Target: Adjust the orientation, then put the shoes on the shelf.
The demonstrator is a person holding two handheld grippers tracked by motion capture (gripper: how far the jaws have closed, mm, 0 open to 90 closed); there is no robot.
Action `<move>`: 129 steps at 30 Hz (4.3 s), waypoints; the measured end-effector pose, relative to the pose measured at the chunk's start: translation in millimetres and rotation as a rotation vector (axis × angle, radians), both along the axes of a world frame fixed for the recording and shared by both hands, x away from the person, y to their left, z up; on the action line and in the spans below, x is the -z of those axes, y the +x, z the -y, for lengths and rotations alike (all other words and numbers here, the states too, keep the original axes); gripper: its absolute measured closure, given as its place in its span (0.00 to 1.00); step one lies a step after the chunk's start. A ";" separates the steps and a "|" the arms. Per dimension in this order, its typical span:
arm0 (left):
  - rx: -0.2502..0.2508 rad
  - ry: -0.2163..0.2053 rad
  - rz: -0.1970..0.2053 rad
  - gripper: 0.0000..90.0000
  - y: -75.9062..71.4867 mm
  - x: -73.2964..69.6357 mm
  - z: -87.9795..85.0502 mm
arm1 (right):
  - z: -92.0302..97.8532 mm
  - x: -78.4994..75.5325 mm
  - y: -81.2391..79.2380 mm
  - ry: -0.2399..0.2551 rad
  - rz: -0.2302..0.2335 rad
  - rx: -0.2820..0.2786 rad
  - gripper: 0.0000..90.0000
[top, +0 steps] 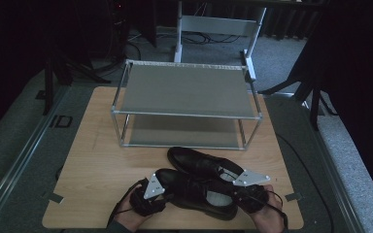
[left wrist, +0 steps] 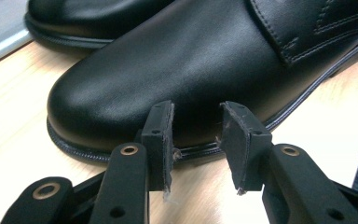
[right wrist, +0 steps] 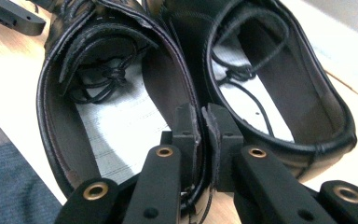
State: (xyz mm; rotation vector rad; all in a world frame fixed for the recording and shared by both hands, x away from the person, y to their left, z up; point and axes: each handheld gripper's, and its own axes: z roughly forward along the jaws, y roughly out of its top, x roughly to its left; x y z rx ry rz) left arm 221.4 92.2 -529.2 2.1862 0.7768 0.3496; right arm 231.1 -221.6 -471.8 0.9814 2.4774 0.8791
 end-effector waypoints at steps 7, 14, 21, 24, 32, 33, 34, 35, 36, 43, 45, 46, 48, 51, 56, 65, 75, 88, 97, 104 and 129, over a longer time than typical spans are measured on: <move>0.019 -0.013 0.003 0.71 -3.7 -1.3 7.8 | 11.5 3.0 -0.8 0.007 -0.012 0.009 0.93; 0.042 -0.011 0.005 0.70 -5.8 -0.9 14.8 | 21.4 0.9 -3.6 0.013 0.008 0.009 0.84; 0.039 -0.006 0.012 0.70 -6.1 -2.2 14.5 | 41.7 -15.7 -7.7 0.087 0.054 -0.050 0.62; 0.028 -0.002 0.018 0.70 -5.1 -3.4 12.4 | 47.5 -17.1 -2.6 0.118 0.041 -0.067 0.60; -0.021 -0.015 0.019 0.69 -0.3 -4.0 1.5 | 38.2 -16.3 22.4 0.158 0.037 -0.115 0.62; -0.024 -0.015 0.020 0.69 -0.4 -4.1 1.0 | 35.2 -15.5 26.5 0.154 0.038 -0.107 0.64; -0.025 -0.018 0.021 0.69 -0.6 -4.1 0.5 | 33.1 -14.4 31.2 0.151 0.037 -0.106 0.64; -0.025 -0.017 0.021 0.69 -0.6 -4.3 -0.1 | 31.6 -13.2 35.9 0.151 0.031 -0.093 0.66; -0.027 -0.018 0.021 0.69 -0.6 -4.4 -0.4 | 30.9 -12.0 40.6 0.146 0.024 -0.079 0.67; -0.029 -0.014 0.019 0.69 0.6 -3.8 -1.7 | 26.7 -8.4 45.5 0.154 -0.070 -0.196 0.55; -0.028 -0.011 0.020 0.69 0.3 -3.5 -1.3 | 24.9 -6.2 45.7 0.106 -0.081 -0.233 0.52; -0.028 -0.012 0.020 0.69 0.3 -3.3 -1.1 | 24.2 -4.6 46.6 0.090 -0.089 -0.248 0.52; -0.029 -0.011 0.020 0.69 0.3 -2.8 -0.5 | 22.1 -1.6 47.3 0.053 -0.107 -0.283 0.49; -0.028 -0.010 0.015 0.69 0.9 -1.7 -0.1 | 17.6 2.9 47.0 0.010 -0.102 -0.320 0.44; -0.025 -0.013 0.013 0.69 1.0 -1.3 -0.2 | 13.1 3.3 47.9 -0.059 -0.108 -0.329 0.45; -0.029 -0.008 0.011 0.69 0.4 -0.8 -1.2 | 8.1 1.8 41.6 -0.212 -0.092 -0.339 0.51; -0.035 -0.013 0.012 0.69 -0.1 -0.5 0.1 | 7.0 0.5 38.1 -0.303 -0.082 -0.359 0.57; 0.079 0.026 -0.032 0.71 -19.1 12.4 22.4 | 11.3 -1.8 36.6 -0.264 -0.110 -0.332 0.83; 0.065 0.004 -0.038 0.73 1.3 12.4 24.1 | 12.3 -2.6 27.4 -0.252 -0.098 -0.307 0.85; 0.022 0.008 0.015 0.72 25.0 12.0 35.3 | 21.8 -0.7 27.1 -0.175 -0.106 -0.223 0.84; -0.049 -0.033 0.002 0.75 74.0 23.0 55.1 | 7.3 3.9 30.0 -0.123 -0.309 0.069 0.74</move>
